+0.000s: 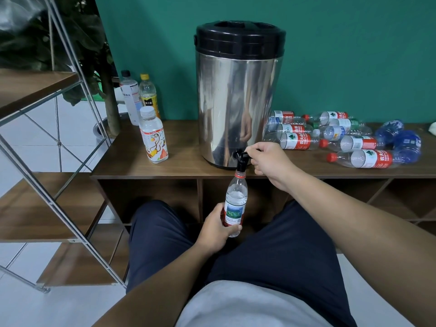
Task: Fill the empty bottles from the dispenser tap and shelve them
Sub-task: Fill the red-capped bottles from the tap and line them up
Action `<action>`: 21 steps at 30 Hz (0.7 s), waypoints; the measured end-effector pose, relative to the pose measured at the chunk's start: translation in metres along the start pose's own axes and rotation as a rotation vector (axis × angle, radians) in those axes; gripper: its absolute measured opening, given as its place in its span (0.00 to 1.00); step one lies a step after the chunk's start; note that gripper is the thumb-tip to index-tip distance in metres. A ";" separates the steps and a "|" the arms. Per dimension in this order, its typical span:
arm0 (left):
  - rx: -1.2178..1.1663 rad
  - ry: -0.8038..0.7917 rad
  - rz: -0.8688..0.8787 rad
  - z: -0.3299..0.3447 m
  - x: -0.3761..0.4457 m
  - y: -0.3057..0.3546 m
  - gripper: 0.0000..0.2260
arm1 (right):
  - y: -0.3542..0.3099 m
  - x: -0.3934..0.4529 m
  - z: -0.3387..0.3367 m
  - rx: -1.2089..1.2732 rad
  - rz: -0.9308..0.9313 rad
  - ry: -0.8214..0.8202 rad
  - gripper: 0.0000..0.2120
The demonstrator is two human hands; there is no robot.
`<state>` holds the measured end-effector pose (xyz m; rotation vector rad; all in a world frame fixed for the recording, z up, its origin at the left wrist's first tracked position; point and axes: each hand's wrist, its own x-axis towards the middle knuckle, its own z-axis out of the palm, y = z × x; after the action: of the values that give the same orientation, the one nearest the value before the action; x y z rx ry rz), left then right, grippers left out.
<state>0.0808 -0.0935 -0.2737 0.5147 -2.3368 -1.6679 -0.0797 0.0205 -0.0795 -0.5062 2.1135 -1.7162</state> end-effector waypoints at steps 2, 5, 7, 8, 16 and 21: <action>0.004 0.001 0.001 0.000 -0.001 0.001 0.27 | 0.001 -0.001 0.000 -0.007 -0.004 0.006 0.10; 0.009 0.003 0.003 -0.001 0.000 0.001 0.26 | 0.004 -0.002 0.001 -0.004 -0.014 0.018 0.10; 0.012 0.006 0.004 -0.001 -0.001 0.002 0.26 | 0.005 -0.002 0.001 -0.006 -0.019 0.025 0.09; 0.013 0.006 0.006 -0.001 -0.001 0.002 0.26 | 0.006 -0.002 0.001 -0.014 -0.021 0.027 0.09; 0.015 0.001 0.005 -0.001 -0.001 0.002 0.26 | 0.003 0.002 0.000 -0.211 -0.105 0.110 0.08; 0.019 -0.002 0.003 -0.001 -0.002 0.003 0.26 | 0.000 0.001 0.001 -0.234 -0.118 0.125 0.08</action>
<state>0.0823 -0.0926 -0.2708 0.5129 -2.3555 -1.6474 -0.0805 0.0195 -0.0802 -0.6147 2.4358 -1.6069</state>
